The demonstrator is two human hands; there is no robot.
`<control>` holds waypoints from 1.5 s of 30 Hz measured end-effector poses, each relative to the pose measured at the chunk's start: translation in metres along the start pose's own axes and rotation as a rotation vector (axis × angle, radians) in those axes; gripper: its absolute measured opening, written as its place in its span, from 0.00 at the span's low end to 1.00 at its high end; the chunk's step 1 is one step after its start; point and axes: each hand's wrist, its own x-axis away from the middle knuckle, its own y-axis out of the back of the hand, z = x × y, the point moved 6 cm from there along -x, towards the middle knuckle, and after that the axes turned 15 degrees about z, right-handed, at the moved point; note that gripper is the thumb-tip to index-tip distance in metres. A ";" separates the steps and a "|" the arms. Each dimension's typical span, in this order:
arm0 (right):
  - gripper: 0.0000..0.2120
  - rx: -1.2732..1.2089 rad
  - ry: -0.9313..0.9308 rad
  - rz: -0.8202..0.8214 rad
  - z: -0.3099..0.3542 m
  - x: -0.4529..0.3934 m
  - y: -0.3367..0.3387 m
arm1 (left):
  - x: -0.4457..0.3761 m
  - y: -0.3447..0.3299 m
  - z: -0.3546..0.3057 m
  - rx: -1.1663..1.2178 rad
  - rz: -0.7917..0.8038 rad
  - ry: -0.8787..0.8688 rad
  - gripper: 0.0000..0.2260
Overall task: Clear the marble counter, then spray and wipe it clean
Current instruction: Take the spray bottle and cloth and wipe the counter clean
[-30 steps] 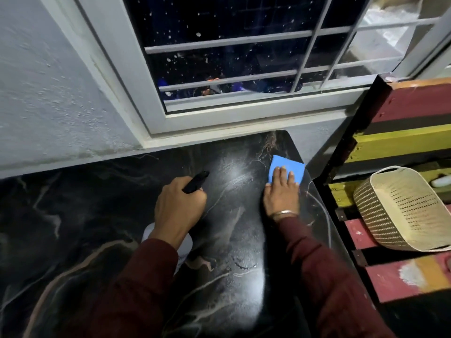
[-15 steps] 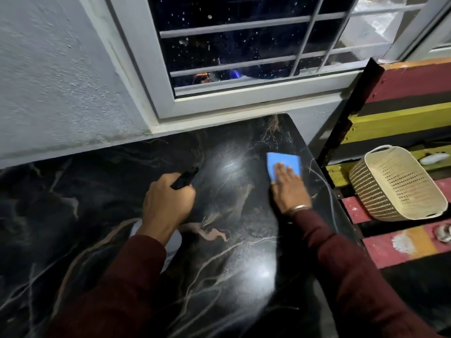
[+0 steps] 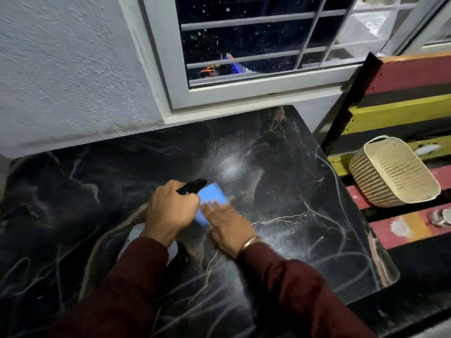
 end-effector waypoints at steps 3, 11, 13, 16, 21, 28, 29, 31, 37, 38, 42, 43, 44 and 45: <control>0.30 -0.123 -0.429 -0.110 -0.119 0.043 0.019 | 0.009 -0.006 0.002 -0.153 0.070 0.037 0.05; 0.27 -0.258 -0.874 -0.140 -0.187 0.022 0.040 | 0.015 -0.004 0.016 -0.120 0.009 0.011 0.10; 0.27 -0.213 -0.683 -0.113 -0.136 -0.029 0.040 | 0.013 0.004 0.021 -0.040 -0.063 -0.016 0.16; 0.27 -0.139 -0.273 -0.061 -0.028 -0.066 0.028 | 0.013 0.011 0.015 0.040 -0.110 -0.040 0.12; 0.26 -0.003 0.096 0.037 -0.018 -0.015 0.011 | 0.016 0.002 -0.015 0.069 -0.147 -0.062 0.05; 0.32 -0.259 -0.760 -0.146 -0.256 0.108 0.034 | 0.022 -0.058 -0.058 0.045 -0.052 -0.100 0.08; 0.32 -0.274 -0.801 -0.158 -0.255 0.119 0.027 | 0.023 -0.065 -0.062 0.045 -0.042 -0.103 0.09; 0.31 -0.263 -0.807 -0.157 -0.227 0.136 0.013 | 0.025 -0.080 -0.075 0.053 -0.023 -0.115 0.10; 0.29 -0.192 -0.467 -0.067 -0.210 0.151 0.007 | 0.017 -0.107 -0.104 0.052 -0.002 -0.126 0.10; 0.29 -0.186 -0.515 -0.077 -0.234 0.143 0.014 | 0.016 -0.108 -0.108 0.040 0.006 -0.128 0.10; 0.27 -0.209 -0.797 -0.117 -0.309 0.085 0.048 | 0.009 -0.111 -0.122 0.025 0.022 -0.156 0.12; 0.28 -0.217 -0.822 -0.123 -0.315 0.068 0.057 | 0.007 -0.111 -0.126 0.014 0.017 -0.160 0.13; 0.28 -0.215 -0.814 -0.120 -0.314 0.052 0.063 | 0.006 -0.110 -0.130 0.004 0.010 -0.166 0.13; 0.28 -0.197 -0.767 -0.105 -0.306 0.035 0.067 | 0.002 -0.111 -0.133 -0.004 0.002 -0.170 0.14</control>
